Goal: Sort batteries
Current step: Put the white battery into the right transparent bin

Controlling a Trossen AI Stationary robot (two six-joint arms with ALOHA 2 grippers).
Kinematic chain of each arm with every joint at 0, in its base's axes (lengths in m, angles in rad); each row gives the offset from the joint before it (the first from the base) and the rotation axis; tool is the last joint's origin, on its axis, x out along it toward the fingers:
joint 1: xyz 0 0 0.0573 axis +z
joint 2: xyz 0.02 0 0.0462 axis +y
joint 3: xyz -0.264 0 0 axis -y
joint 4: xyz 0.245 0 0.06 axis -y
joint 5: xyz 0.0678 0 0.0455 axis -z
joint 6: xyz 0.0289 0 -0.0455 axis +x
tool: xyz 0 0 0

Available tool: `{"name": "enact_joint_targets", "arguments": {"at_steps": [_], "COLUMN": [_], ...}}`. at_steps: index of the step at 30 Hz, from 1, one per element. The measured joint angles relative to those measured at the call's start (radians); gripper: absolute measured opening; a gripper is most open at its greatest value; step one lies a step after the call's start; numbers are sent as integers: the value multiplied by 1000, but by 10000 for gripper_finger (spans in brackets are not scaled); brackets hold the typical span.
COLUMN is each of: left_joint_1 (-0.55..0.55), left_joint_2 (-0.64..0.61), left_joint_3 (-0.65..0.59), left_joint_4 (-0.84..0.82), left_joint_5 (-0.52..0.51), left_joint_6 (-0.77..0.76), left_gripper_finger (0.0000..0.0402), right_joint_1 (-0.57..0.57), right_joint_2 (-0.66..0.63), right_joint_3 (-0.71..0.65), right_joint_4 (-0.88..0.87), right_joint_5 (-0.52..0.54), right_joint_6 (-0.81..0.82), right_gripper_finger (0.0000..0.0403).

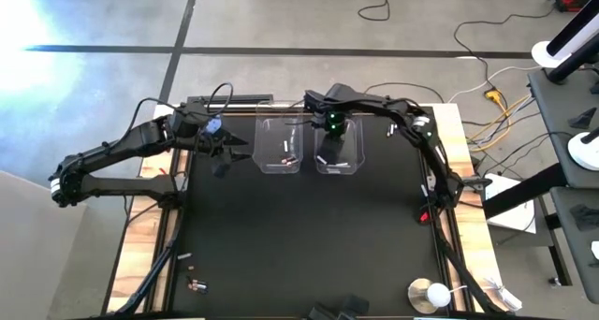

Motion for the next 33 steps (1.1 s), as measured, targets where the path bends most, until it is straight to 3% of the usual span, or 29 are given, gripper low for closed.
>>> {"name": "enact_joint_targets", "arguments": {"at_steps": [9,17,21,26,29,33], "left_joint_1": [0,0,0,0,0,0], "left_joint_2": [1,2,2,2,3,4], "left_joint_3": [0,-1,-1,-1,-1,-1], "left_joint_4": [-3,20,51,56,56,56], "left_joint_5": [-6,-6,-6,2,2,2], "left_joint_6": [0,54,60,63,61,60], "left_gripper_finger": [213,213,213,213,213,213], "right_joint_1": [143,268,334,417,443,445], "right_joint_2": [-327,-636,-743,-827,-838,-802], "right_joint_3": [-100,-472,-694,-904,-1011,-1101], "right_joint_4": [-66,-98,-140,-131,-132,-127], "right_joint_5": [146,169,151,-11,-83,-79], "right_joint_6": [97,439,575,669,742,760], "right_gripper_finger": [196,215,225,253,272,284]}}
